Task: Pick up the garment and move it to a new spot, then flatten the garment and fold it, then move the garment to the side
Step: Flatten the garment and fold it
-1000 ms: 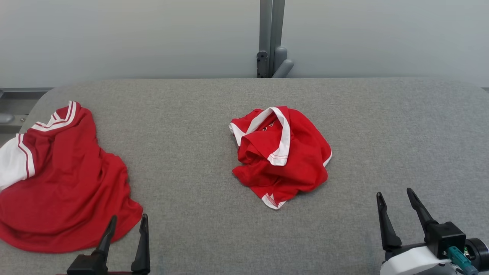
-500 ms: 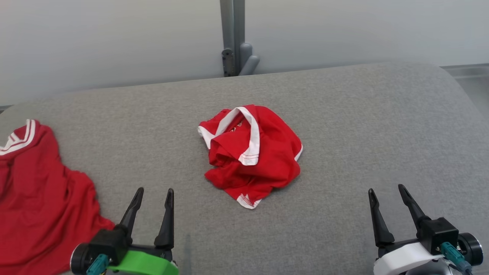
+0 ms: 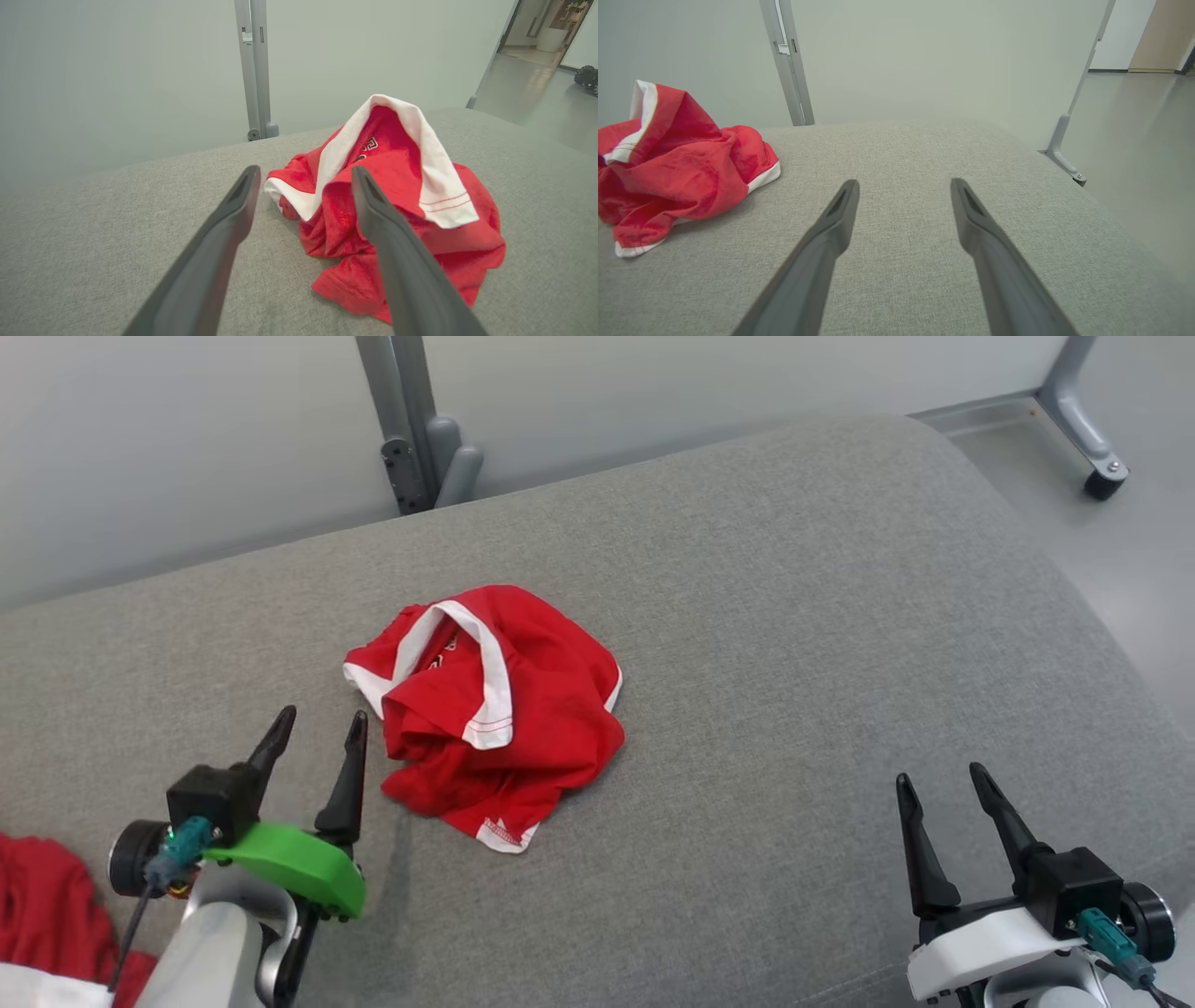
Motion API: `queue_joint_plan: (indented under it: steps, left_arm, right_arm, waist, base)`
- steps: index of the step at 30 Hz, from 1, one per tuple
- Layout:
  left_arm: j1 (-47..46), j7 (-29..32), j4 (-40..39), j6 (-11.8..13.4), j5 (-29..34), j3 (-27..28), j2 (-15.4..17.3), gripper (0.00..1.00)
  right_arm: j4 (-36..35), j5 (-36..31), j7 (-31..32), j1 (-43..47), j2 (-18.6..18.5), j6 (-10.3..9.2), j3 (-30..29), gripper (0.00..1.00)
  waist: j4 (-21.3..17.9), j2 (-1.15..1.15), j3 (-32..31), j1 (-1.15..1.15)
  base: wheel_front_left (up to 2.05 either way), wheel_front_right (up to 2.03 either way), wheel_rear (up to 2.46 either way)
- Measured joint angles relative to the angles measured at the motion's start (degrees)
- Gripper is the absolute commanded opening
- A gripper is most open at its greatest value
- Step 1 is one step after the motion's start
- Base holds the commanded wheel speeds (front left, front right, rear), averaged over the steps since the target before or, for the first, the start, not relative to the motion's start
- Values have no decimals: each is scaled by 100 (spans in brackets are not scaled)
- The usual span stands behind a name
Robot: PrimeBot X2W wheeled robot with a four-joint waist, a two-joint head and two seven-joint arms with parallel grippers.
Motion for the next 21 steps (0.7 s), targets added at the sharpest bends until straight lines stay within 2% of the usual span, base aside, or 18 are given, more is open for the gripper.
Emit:
queue_joint_plan:
  steps: [4,8,13,21]
  left_arm:
    - [-524,227,586,-1,-376,-147,238,100]
    - [-1043,460,1114,-9,-912,-76,313,100]
    - [-1652,845,1668,-9,-1258,-64,455,100]
    - [-2227,1416,1986,-9,-1911,-354,448,100]
  right_arm:
    - [-19,25,0,-60,1,0,38,100]
    - [-41,51,0,-132,0,0,51,100]
    - [-43,88,0,-176,0,0,157,100]
    - [-32,146,0,-305,1,0,216,100]
  waist:
    - [-174,0,174,0]
    - [-269,0,368,0]
    - [-328,0,598,0]
    - [-344,0,882,0]
  base:
    - [0,0,0]
    - [0,0,0]
    - [0,0,0]
    - [0,0,0]
